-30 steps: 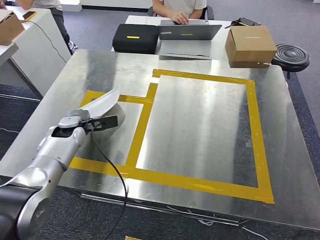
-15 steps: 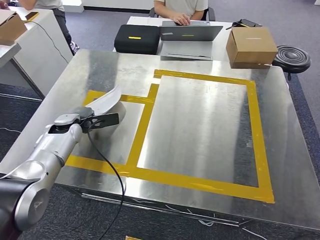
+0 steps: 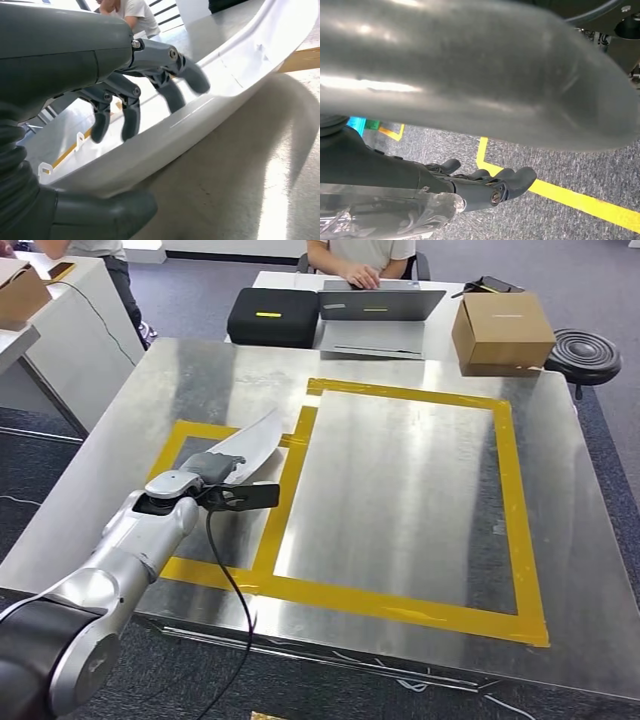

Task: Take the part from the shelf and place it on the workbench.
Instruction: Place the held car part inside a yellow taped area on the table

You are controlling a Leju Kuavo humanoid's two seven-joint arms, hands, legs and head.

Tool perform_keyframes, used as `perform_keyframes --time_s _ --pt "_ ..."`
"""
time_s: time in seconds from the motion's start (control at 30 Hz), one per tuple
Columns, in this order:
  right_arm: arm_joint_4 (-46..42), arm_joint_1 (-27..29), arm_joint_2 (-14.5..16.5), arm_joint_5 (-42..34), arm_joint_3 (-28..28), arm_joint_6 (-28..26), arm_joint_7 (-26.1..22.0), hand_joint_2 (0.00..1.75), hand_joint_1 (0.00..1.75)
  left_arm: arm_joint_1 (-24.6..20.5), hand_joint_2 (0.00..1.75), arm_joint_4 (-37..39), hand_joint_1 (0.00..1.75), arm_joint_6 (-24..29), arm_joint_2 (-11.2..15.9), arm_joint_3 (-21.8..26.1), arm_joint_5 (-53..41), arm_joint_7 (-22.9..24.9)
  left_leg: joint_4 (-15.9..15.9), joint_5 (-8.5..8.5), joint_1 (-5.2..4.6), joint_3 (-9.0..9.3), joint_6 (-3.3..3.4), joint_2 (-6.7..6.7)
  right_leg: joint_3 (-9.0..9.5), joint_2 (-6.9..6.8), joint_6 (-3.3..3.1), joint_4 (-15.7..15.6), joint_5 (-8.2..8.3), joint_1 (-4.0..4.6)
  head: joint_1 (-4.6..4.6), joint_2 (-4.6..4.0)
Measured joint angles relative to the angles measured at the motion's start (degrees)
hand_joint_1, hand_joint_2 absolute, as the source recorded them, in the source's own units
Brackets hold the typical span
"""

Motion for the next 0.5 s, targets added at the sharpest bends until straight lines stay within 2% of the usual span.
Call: perform_keyframes --time_s 0.13,0.37,0.5 --pt "0.0 0.0 0.0 0.0 0.0 0.0 0.0 0.00 0.00 0.1 0.00 -0.3 0.00 0.0 -0.2 -0.1 0.0 0.0 0.0 0.00 0.00 -0.01 0.00 0.00 -0.02 0.00 0.00 0.0 -0.01 0.01 0.00 0.00" --pt "0.0 0.0 0.0 -0.1 -0.1 0.0 0.0 0.00 0.00 0.2 0.00 -1.0 0.00 0.4 -0.2 -1.0 0.0 0.0 0.0 0.00 0.00 -0.05 0.00 0.00 -0.01 -0.02 0.00 0.0 -0.01 0.01 0.01 0.00" --pt "0.0 0.0 0.0 -0.2 -0.2 0.0 0.0 0.00 0.00 0.3 0.00 -2.0 0.00 -0.4 0.2 -2.3 0.0 1.5 0.0 0.00 0.00 -0.05 0.00 0.00 -0.01 -0.02 0.01 0.0 -0.01 0.00 0.00 0.00"
